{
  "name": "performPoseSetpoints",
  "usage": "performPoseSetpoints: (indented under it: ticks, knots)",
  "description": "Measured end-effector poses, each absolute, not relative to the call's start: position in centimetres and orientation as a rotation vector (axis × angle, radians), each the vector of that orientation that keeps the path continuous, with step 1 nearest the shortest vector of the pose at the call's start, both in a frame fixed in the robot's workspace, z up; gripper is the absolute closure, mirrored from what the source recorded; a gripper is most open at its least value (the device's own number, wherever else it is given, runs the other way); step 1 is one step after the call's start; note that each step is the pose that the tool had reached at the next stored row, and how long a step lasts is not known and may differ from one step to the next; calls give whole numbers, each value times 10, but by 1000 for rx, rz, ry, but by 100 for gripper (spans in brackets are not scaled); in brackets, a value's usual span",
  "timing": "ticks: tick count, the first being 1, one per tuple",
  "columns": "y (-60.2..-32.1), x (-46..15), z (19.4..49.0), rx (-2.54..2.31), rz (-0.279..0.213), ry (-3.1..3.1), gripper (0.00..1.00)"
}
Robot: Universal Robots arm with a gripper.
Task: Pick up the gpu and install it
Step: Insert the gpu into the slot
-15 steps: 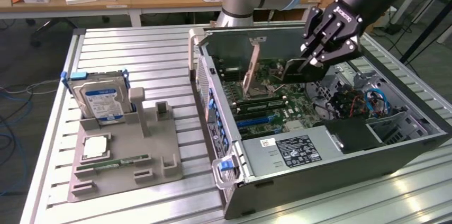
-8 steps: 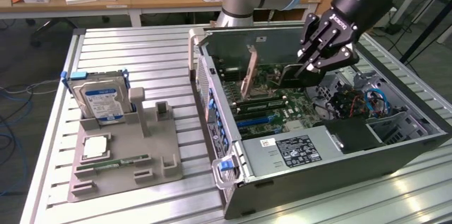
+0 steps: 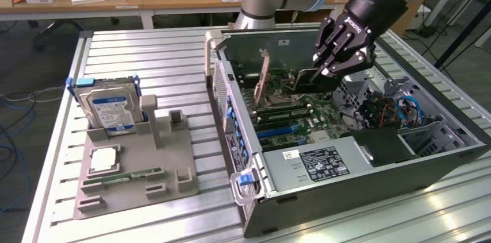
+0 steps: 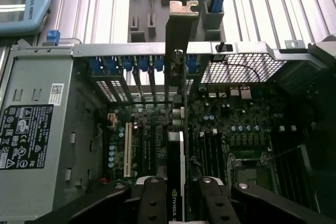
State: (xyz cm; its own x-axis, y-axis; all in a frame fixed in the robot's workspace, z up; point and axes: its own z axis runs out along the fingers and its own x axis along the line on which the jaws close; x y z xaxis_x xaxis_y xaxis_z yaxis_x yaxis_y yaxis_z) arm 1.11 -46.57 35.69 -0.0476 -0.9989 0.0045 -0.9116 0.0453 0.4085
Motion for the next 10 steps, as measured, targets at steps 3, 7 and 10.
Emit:
performPoseSetpoints:
  ticks: [3, 7, 10]
  knots:
    - [-460, 11, 351, 1942, -431, -2040, 74]
    - [-454, 11, 344, 1941, -431, -2041, 74]
    - [-450, 11, 339, 1940, -431, -2042, 74]
